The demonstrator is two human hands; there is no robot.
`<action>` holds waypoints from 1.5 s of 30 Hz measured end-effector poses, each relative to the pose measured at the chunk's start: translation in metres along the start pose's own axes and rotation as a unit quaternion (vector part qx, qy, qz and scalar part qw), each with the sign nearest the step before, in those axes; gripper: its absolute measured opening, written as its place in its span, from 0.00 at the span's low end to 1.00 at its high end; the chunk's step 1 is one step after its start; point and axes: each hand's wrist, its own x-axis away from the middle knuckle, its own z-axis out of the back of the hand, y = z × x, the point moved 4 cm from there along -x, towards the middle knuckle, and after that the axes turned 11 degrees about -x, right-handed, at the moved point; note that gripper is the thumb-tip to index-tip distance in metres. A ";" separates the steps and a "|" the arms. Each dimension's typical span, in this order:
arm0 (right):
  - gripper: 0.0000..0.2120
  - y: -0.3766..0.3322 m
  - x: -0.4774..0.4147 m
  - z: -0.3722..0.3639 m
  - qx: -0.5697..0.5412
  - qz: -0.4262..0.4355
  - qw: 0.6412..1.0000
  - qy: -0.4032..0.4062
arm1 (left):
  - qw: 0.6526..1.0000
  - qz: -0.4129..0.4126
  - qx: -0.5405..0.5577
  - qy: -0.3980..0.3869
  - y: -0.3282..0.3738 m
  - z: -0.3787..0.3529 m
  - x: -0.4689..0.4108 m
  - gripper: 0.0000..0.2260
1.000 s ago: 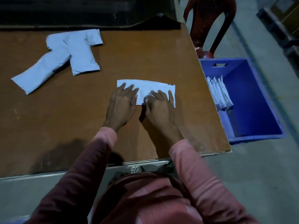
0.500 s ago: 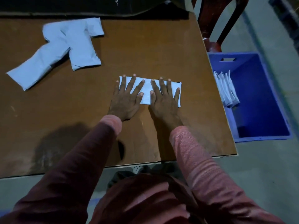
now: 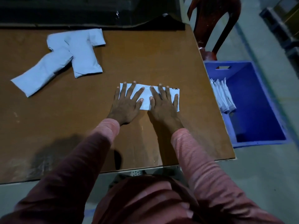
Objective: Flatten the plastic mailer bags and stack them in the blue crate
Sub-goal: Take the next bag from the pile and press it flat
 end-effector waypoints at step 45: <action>0.08 0.191 0.116 0.192 -0.268 -0.062 0.905 0.323 | 0.975 -0.078 0.190 0.083 0.140 0.139 -0.187 0.09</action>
